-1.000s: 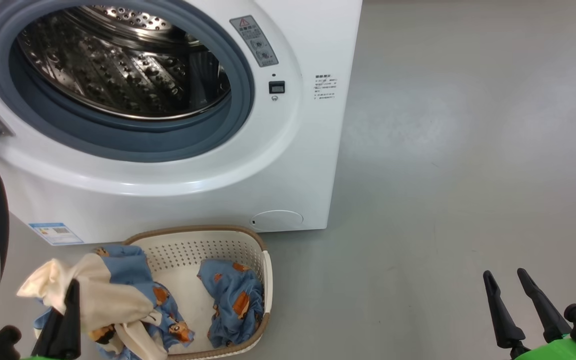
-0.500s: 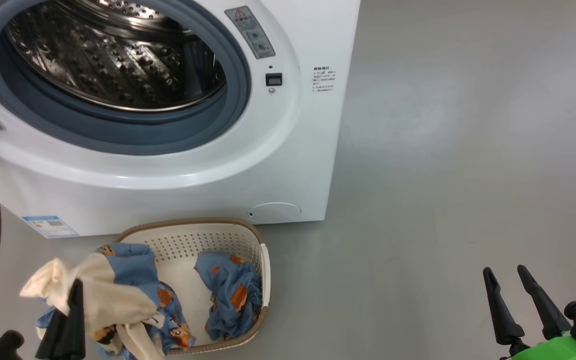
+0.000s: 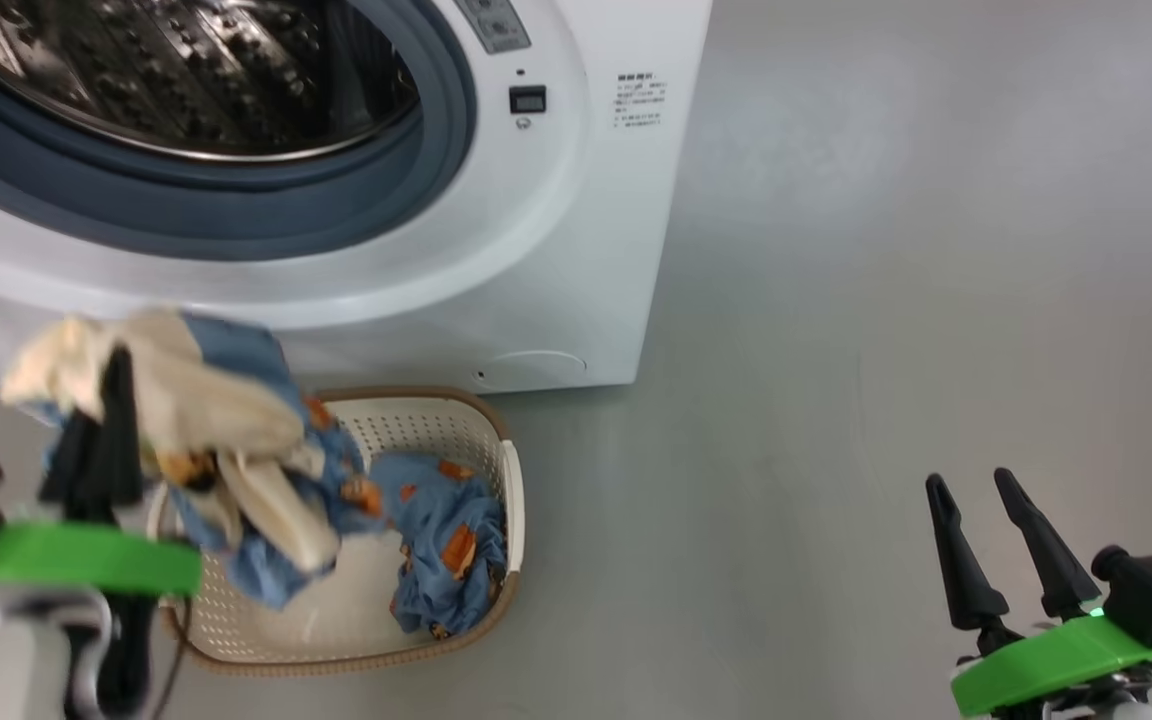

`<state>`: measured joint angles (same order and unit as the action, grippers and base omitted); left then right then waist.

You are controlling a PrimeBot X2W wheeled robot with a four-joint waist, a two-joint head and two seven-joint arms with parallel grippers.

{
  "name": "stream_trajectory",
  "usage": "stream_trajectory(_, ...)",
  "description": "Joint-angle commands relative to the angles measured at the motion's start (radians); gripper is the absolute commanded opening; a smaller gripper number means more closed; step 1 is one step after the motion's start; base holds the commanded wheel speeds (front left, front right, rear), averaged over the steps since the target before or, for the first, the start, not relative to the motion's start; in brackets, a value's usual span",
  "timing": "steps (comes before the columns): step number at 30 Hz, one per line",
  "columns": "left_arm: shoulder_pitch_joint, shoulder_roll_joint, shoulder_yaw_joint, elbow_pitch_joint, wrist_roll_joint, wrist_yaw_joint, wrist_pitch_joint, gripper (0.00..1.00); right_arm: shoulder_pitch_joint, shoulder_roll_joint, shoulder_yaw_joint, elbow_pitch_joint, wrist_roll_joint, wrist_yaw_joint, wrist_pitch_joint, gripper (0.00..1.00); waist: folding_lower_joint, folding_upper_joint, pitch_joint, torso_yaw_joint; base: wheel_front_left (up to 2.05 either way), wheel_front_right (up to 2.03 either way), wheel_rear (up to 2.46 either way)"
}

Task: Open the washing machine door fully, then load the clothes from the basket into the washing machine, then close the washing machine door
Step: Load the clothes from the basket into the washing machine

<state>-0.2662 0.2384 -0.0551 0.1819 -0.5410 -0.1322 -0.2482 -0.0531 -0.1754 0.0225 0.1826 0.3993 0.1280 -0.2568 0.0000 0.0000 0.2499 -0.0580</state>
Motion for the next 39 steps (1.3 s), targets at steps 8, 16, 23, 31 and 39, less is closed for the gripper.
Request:
stream_trajectory(8,-0.308,0.087,0.034,0.081,-0.005,0.002,-0.014,0.0,-0.072,0.01,0.039,-0.025,-0.014,0.003,-0.005,1.0,0.0,0.0,0.09,-0.042,0.0,0.0,0.0)
stream_trajectory(16,-0.53,0.139,0.004,0.278,-0.018,0.002,-0.014,0.0,-0.12,0.028,0.056,-0.025,-0.017,0.003,-0.005,1.0,0.0,0.0,0.157,-0.081,0.0,0.0,0.0)
stream_trajectory(23,-0.674,0.152,-0.06,0.48,-0.027,0.002,-0.014,0.0,-0.154,0.045,0.083,-0.026,-0.02,0.003,-0.005,1.0,0.0,0.0,0.208,-0.121,0.0,0.0,0.0)
stream_trajectory(31,-0.799,0.163,-0.145,0.657,-0.047,0.002,-0.014,0.0,-0.18,0.06,0.112,-0.025,-0.023,0.003,-0.005,1.0,0.0,0.0,0.255,-0.156,0.0,0.0,0.0)
stream_trajectory(39,-0.93,0.196,-0.246,0.826,-0.095,0.002,0.0,0.0,-0.199,0.077,0.139,-0.029,-0.021,0.003,-0.005,1.0,0.0,0.0,0.294,-0.197,0.0,0.0,0.0)
